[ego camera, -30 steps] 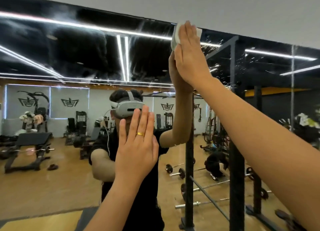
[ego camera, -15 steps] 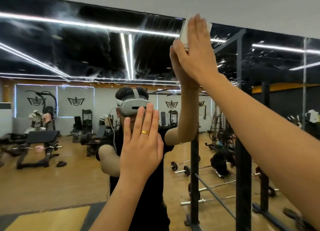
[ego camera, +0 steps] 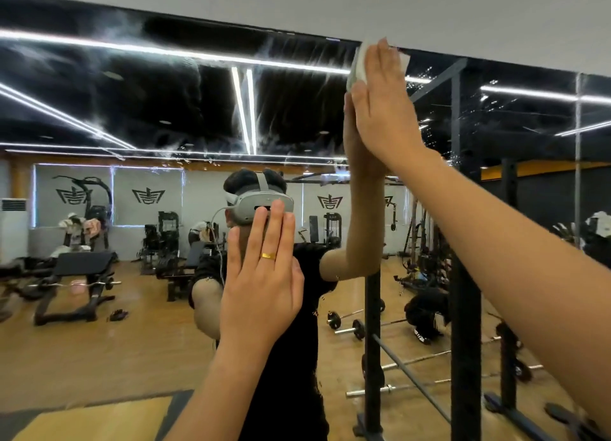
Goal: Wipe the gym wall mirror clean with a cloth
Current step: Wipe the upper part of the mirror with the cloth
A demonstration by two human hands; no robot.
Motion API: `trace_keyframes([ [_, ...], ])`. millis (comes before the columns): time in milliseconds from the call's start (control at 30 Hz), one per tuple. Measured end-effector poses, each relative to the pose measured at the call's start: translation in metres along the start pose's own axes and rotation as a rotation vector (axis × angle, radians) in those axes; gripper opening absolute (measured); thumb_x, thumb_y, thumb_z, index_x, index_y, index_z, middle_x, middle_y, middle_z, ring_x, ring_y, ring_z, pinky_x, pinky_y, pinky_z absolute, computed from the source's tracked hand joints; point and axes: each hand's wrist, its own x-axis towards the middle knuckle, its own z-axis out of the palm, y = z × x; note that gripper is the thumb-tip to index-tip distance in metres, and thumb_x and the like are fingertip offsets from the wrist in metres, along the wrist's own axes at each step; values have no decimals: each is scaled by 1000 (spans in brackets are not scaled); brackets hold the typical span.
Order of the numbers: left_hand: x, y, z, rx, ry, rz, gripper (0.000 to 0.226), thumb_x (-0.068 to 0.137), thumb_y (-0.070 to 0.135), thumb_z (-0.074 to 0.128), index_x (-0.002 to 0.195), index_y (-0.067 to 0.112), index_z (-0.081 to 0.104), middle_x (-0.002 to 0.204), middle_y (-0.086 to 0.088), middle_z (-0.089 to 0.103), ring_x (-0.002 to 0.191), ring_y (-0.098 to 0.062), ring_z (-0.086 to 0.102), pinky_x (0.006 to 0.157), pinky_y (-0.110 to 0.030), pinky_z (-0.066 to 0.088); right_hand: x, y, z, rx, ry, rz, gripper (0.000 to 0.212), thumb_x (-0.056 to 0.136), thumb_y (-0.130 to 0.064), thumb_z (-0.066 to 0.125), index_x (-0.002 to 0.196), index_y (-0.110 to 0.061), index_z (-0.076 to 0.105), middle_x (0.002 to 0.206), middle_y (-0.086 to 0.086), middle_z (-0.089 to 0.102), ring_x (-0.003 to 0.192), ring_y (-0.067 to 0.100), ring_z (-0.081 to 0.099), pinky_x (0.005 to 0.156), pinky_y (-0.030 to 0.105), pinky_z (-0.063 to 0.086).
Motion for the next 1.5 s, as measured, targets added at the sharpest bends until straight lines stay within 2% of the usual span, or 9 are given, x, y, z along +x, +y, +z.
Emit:
trace_keyframes([
  [133, 0, -1, 0, 5, -4, 6, 66, 104, 30, 33, 164, 9, 18, 173, -11, 7, 160, -27, 7, 128, -57, 13, -6, -6, 5, 23, 37, 29, 57, 114, -31, 22, 164, -8, 6, 173, 10, -1, 159, 22, -5, 130, 37, 1],
  [433, 1, 2, 0, 8, -1, 5, 66, 104, 31, 32, 164, 8, 19, 173, -11, 9, 160, -28, 8, 128, -57, 11, -49, 6, -2, -46, -75, -83, 56, 114, -31, 23, 163, -9, 7, 173, 7, 0, 156, 13, -10, 124, 25, -7],
  [700, 1, 3, -2, 4, 0, 2, 67, 103, 33, 32, 165, 10, 17, 173, -10, 9, 160, -27, 7, 127, -57, 14, 3, -28, 14, 66, 110, 52, 53, 113, -17, 28, 162, -2, 14, 171, 17, 9, 159, 30, 4, 130, 44, 3],
  [867, 3, 2, 1, 6, 27, 1, 65, 105, 32, 35, 164, 9, 22, 172, -11, 14, 160, -28, 10, 128, -56, 12, 12, -117, 49, -10, 26, -184, 56, 110, -22, 17, 163, -6, 12, 172, 14, 6, 160, 26, 0, 129, 39, -3],
  [1067, -2, -1, 7, -24, 60, 60, 52, 98, 32, 48, 143, 6, 50, 149, -20, 53, 150, -38, 26, 123, -60, 16, 18, -189, 79, -120, -64, -483, 55, 111, -20, 30, 162, -5, 18, 171, 14, 16, 159, 28, 9, 128, 38, 0],
  [1167, 0, 0, 6, -5, 0, 25, 61, 100, 34, 53, 155, 8, 44, 165, -15, 35, 160, -31, 7, 127, -59, 14, 22, -184, 65, -55, -178, -541, 53, 113, -20, 30, 162, -6, 18, 172, 11, 15, 159, 25, 8, 126, 33, 0],
  [1267, 6, -1, 2, -48, 6, -8, 62, 104, 31, 39, 161, 9, 31, 171, -9, 21, 160, -24, 9, 127, -57, 17, 16, -163, 42, 83, -238, -513, 51, 114, -18, 31, 162, -8, 20, 172, 8, 16, 159, 22, 8, 124, 28, 4],
  [1367, 6, -4, -11, -159, 25, -39, 64, 103, 29, 42, 163, 11, 27, 172, -5, 18, 160, -18, 10, 129, -50, 15, 9, -141, 32, 172, -149, -437, 51, 113, -14, 32, 162, -6, 19, 172, 10, 14, 159, 22, 8, 125, 26, 5],
  [1500, -5, -21, -22, -203, 44, -283, 70, 102, 33, 38, 164, 8, 16, 174, -6, 8, 160, -17, 0, 130, -42, 1, 10, -109, 27, 160, 106, -297, 50, 113, -11, 28, 162, -8, 20, 171, 10, 15, 159, 23, 8, 125, 26, -4],
])
